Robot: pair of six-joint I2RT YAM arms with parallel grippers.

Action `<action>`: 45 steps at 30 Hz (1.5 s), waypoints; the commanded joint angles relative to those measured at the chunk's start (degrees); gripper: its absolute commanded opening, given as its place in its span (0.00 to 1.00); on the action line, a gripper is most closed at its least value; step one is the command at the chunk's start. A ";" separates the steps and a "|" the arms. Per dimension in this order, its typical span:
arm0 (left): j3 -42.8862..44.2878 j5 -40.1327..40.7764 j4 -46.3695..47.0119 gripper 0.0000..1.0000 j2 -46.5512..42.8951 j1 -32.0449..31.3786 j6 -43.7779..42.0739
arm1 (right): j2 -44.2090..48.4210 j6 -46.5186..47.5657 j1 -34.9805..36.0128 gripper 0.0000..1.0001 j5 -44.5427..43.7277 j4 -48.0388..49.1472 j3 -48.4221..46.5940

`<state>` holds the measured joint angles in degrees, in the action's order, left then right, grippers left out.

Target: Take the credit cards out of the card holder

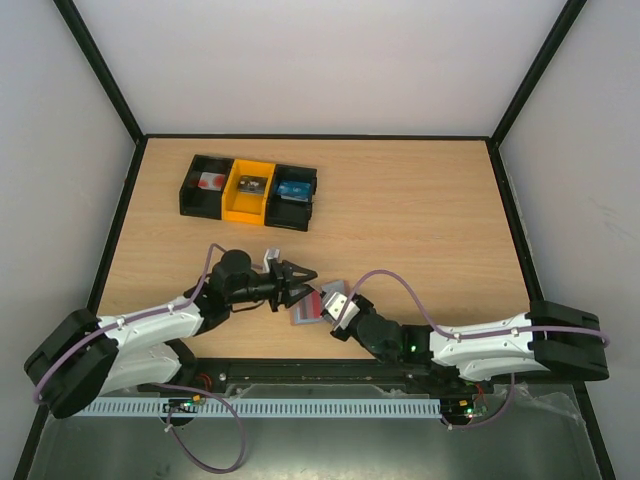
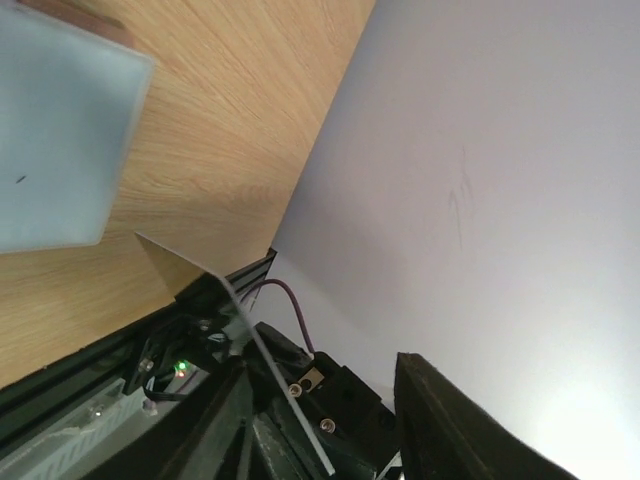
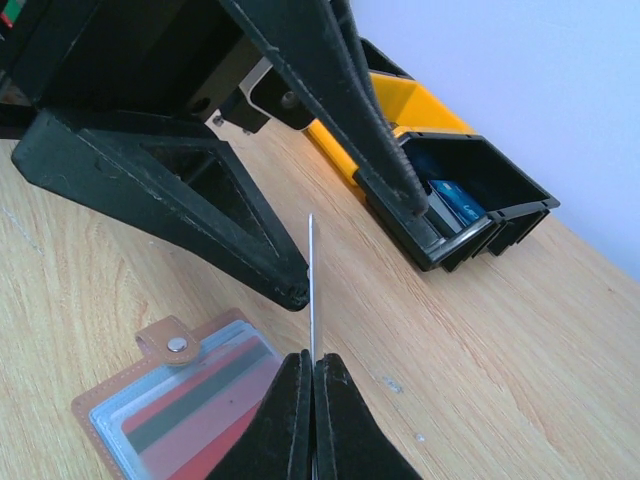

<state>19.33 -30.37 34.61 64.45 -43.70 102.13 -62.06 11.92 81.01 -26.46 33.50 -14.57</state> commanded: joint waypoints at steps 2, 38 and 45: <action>-1.58 -0.68 0.72 0.35 -0.14 0.03 0.18 | -0.78 1.67 0.99 0.02 -3.49 2.63 -1.40; 12.89 3.52 -30.64 0.03 -10.56 15.59 -51.84 | 16.54 -52.60 1.08 0.98 3.06 -19.97 -5.62; 17.37 -4.74 -35.83 0.03 -8.25 27.34 -59.87 | 11.83 -54.75 1.08 0.98 5.83 -24.52 -9.45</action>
<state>33.04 -28.86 4.38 55.00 -20.60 49.50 -48.66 -39.09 81.78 -22.06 12.64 -21.08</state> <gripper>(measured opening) 0.029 0.979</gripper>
